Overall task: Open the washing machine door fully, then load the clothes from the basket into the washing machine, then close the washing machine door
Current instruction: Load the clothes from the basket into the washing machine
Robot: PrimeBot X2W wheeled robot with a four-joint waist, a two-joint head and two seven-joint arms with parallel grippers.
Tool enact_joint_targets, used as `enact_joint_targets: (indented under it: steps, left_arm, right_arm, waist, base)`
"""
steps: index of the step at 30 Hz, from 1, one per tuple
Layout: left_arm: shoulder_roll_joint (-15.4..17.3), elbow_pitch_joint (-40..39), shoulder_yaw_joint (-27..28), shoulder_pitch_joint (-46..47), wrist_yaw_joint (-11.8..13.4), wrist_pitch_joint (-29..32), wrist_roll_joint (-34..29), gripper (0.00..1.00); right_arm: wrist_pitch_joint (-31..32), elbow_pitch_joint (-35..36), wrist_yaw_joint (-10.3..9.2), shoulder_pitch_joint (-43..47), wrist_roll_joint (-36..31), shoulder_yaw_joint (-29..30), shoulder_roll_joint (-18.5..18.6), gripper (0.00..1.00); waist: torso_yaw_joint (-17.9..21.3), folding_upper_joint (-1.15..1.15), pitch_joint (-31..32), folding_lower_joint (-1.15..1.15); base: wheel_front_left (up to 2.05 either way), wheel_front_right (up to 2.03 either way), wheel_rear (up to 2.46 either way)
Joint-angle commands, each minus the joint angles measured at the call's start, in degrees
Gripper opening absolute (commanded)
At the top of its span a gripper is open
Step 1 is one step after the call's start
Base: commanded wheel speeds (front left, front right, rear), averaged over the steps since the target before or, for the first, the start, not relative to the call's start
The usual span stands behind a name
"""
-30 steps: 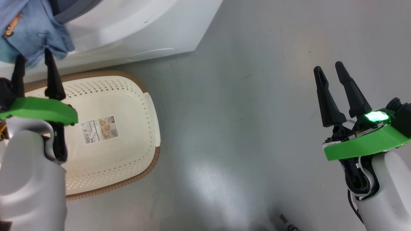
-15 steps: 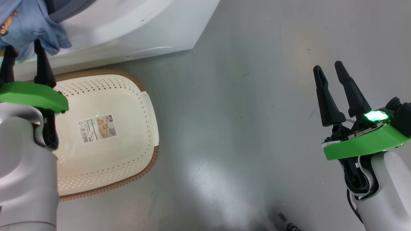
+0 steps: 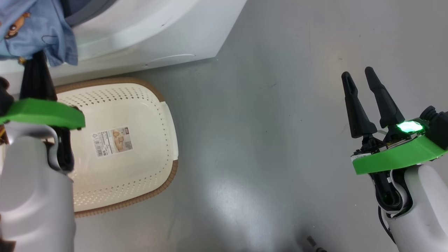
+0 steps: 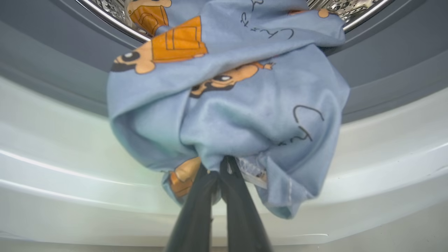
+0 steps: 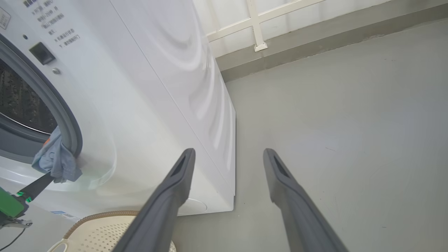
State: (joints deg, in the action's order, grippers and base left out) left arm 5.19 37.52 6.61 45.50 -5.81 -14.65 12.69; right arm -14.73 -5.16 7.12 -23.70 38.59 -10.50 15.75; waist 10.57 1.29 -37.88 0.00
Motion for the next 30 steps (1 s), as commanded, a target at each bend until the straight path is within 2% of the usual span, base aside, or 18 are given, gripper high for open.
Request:
enact_joint_targets:
  steps: [1,11,15,17,21,30]
  left_arm:
    - [1.5,-2.3,0.9,-2.7,-0.4,-0.3,-0.5,0.00]
    - [0.0,-17.4,-0.3,-8.6,-0.7,-0.3,-1.3,0.00]
    - [-0.2,-20.5,-0.5,-7.9,-0.7,0.9,-0.4,0.00]
    - [0.6,-21.3,-0.8,-5.0,-0.7,3.5,0.1,0.00]
    - [1.9,-18.1,-0.5,1.3,-1.0,8.0,2.5,0.00]
    - [8.6,-3.9,-1.4,19.4,-0.7,14.5,1.3,0.00]
  right_arm:
    - [-0.3,1.1,0.36,1.5,0.1,-1.0,0.4,1.00]
    - [-0.3,1.2,0.36,2.1,0.1,-0.9,0.9,1.00]
    - [-0.3,1.2,0.36,2.2,0.1,-1.1,0.9,1.00]
    - [-0.3,1.3,0.36,1.9,0.2,-1.6,0.8,1.00]
    - [-0.3,1.4,0.36,1.0,0.4,-2.6,0.6,1.00]
    - [-0.3,1.0,0.36,-0.2,1.1,-2.6,-0.7,1.00]
  waist:
    - [-0.4,0.00,0.3,0.00]
    - [-1.6,0.00,0.9,0.00]
    - [-1.7,0.00,0.8,0.00]
    - [-1.4,0.00,0.2,0.00]
    - [0.2,0.00,-1.1,0.00]
    - [4.6,0.00,-5.7,0.00]
  base:
    - [0.00,0.00,0.00]
    - [0.00,0.00,0.00]
    - [0.00,0.00,0.00]
    - [0.00,0.00,0.00]
    - [0.00,0.00,0.00]
    - [0.00,0.00,0.00]
